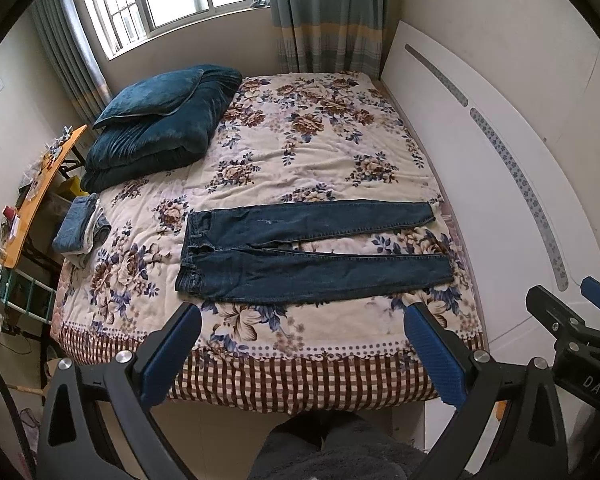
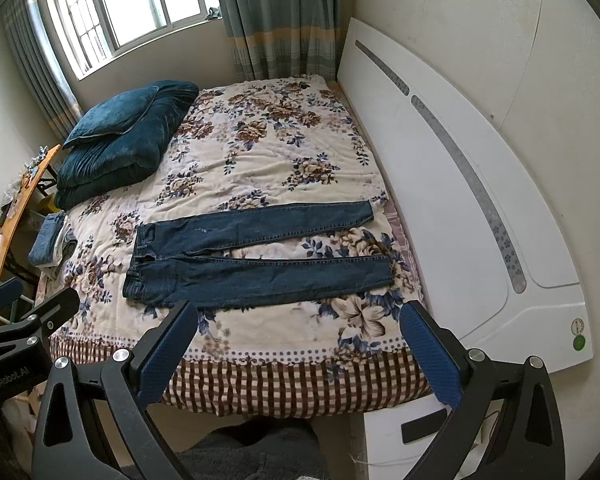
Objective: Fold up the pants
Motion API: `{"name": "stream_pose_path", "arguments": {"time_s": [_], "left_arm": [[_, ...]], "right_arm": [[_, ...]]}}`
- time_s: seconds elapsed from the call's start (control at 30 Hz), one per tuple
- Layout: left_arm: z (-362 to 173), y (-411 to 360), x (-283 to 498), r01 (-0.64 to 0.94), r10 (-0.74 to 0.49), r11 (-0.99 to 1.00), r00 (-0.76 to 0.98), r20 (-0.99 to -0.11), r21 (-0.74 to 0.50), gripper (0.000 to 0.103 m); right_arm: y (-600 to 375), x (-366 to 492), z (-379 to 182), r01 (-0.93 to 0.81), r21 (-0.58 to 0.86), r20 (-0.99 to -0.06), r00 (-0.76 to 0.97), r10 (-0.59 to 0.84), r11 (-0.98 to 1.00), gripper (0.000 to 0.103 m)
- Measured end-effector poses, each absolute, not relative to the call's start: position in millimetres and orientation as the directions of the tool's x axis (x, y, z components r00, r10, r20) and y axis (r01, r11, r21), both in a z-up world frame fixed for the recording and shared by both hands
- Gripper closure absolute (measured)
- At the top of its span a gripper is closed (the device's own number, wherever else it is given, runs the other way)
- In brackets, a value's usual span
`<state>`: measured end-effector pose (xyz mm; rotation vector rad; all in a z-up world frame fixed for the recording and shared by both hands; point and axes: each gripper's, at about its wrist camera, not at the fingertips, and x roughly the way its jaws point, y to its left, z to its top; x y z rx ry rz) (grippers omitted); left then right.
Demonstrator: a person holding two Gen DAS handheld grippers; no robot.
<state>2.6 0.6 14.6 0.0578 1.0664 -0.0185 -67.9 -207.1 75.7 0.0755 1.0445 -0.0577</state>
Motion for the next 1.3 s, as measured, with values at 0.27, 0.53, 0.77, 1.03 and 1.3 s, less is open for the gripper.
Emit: {"name": "stream_pose_path", "arguments": {"time_s": [0.27, 0.53, 0.77, 1.03, 1.3], "left_arm": [[14, 0, 2, 0.043, 0.014, 0.998, 0.485, -0.875, 0.039, 0.0], [15, 3, 5, 0.041, 0.012, 0.998, 0.485, -0.874, 0.037, 0.0], [15, 2, 5, 0.04, 0.013, 0.999, 0.486, -0.874, 0.036, 0.0], [16, 0, 6, 0.039, 0.012, 0.999, 0.485, -0.874, 0.036, 0.0], [17, -7, 11, 0.039, 0.012, 0.999, 0.483, -0.876, 0.035, 0.0]], "right_arm": [[-209, -69, 74, 0.084, 0.036, -0.864, 0.503, -0.011, 0.996, 0.001], [-207, -68, 74, 0.085, 0.036, -0.864, 0.503, -0.012, 0.996, 0.001], [-209, -67, 76, 0.084, 0.036, -0.863, 0.505, -0.012, 0.996, 0.001], [-213, -58, 82, 0.09, 0.04, -0.862, 0.507, -0.011, 0.995, 0.001], [-215, -58, 82, 0.086, 0.039, -0.861, 0.508, -0.01, 0.995, 0.001]]}}
